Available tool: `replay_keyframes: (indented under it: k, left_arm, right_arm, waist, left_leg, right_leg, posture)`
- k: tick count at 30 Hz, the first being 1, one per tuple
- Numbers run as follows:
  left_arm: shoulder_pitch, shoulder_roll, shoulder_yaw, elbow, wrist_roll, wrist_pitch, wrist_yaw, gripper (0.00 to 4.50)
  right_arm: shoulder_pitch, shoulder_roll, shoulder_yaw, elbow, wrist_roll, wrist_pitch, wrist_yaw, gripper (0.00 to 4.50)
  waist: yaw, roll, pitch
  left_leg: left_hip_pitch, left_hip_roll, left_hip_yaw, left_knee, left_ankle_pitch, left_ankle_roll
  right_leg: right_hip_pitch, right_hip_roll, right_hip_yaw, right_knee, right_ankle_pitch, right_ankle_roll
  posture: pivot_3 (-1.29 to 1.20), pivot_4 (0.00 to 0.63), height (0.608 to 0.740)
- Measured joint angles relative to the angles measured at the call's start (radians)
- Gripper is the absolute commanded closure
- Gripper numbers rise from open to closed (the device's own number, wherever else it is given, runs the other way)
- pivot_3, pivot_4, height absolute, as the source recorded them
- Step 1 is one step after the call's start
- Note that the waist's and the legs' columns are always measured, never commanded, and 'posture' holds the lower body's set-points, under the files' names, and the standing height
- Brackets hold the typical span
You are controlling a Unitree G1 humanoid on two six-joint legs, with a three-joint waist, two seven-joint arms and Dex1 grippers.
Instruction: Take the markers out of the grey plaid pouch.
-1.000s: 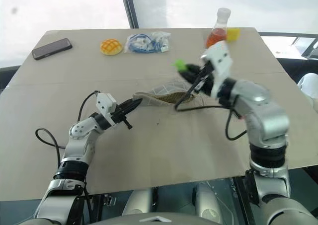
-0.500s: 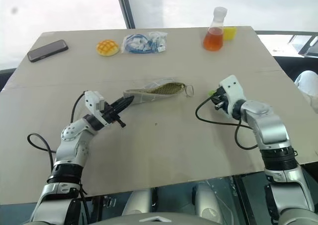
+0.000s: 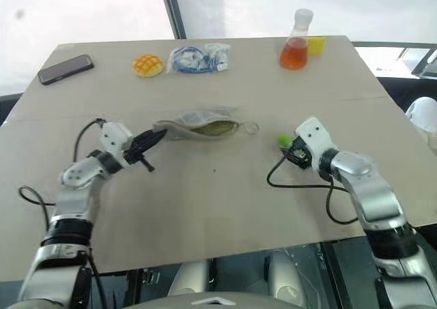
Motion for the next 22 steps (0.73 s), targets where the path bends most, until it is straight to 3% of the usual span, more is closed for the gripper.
replay_keyframes:
  k: [1,5,6,8,10,12,16,22]
  left_arm:
    - [-0.037,0.030,0.005,0.082,0.016,-0.045,0.002,4.50]
    - [-0.098,0.046,0.006,0.189,0.009,-0.101,-0.097,3.29]
    - [-0.093,0.026,0.003,0.182,-0.024,-0.070,-0.148,2.64]
    - [-0.058,0.014,0.003,0.135,-0.070,-0.014,-0.185,1.91]
    - [0.056,0.018,0.006,-0.031,-0.144,0.108,-0.218,1.90]
    - [0.283,0.055,0.019,-0.341,-0.255,0.308,-0.217,1.90]
    - [0.541,0.105,0.098,-0.683,-0.377,0.561,-0.152,1.90]
    - [0.654,0.122,0.192,-0.866,-0.442,0.707,-0.082,1.90]
  right_arm:
    - [0.048,-0.006,0.002,-0.064,0.004,-0.006,0.003,1.37]
    - [0.139,0.023,0.053,-0.107,-0.013,-0.050,-0.015,1.32]
    - [0.170,0.028,0.067,-0.109,-0.010,-0.055,-0.013,0.94]
    - [0.200,0.034,0.068,-0.113,-0.006,-0.060,-0.014,0.54]
    - [0.268,0.022,0.037,-0.132,-0.002,-0.080,-0.012,0.03]
    - [0.402,-0.027,-0.044,-0.163,-0.003,-0.114,0.003,0.03]
    - [0.586,-0.051,-0.220,-0.206,0.000,-0.166,0.020,0.03]
    - [0.731,-0.029,-0.371,-0.246,0.028,-0.247,0.048,0.03]
  waist:
    - [0.001,0.000,0.000]
    - [0.006,0.000,0.000]
    - [0.008,-0.001,0.000]
    - [0.004,-0.001,0.000]
    - [-0.003,-0.002,0.000]
    - [-0.009,-0.002,0.000]
    - [0.002,-0.001,0.001]
    - [0.004,0.000,0.001]
  left_leg:
    - [0.000,0.000,0.000,0.000,0.000,0.000]
    - [0.000,-0.001,0.001,0.003,0.000,0.000]
    - [-0.001,-0.002,0.001,0.004,0.000,0.000]
    - [-0.002,-0.002,0.001,0.004,0.000,0.000]
    - [-0.002,-0.001,0.001,0.004,0.000,0.000]
    - [-0.001,-0.001,0.002,0.000,-0.003,-0.001]
    - [0.002,0.003,0.001,0.000,-0.004,-0.002]
    - [0.004,0.002,0.003,0.003,-0.007,-0.007]
  right_leg:
    - [0.000,0.000,0.000,0.000,0.000,0.000]
    - [0.001,-0.003,0.000,-0.001,0.000,0.000]
    - [0.001,-0.004,0.000,-0.001,0.000,0.000]
    - [0.001,-0.004,0.000,0.000,0.000,0.000]
    - [0.000,-0.004,0.000,0.000,0.000,0.000]
    - [0.000,-0.004,0.001,-0.001,-0.001,0.001]
    - [0.001,-0.001,-0.001,0.000,-0.003,0.001]
    - [0.001,-0.006,-0.002,0.000,-0.005,0.003]
  posture:
    - [0.00,0.150,0.740]
    - [0.00,0.150,0.740]
    - [0.00,0.150,0.740]
    - [0.00,0.150,0.740]
    - [0.00,0.150,0.740]
    - [0.00,0.150,0.740]
    - [0.00,0.150,0.740]
    - [0.00,0.150,0.740]
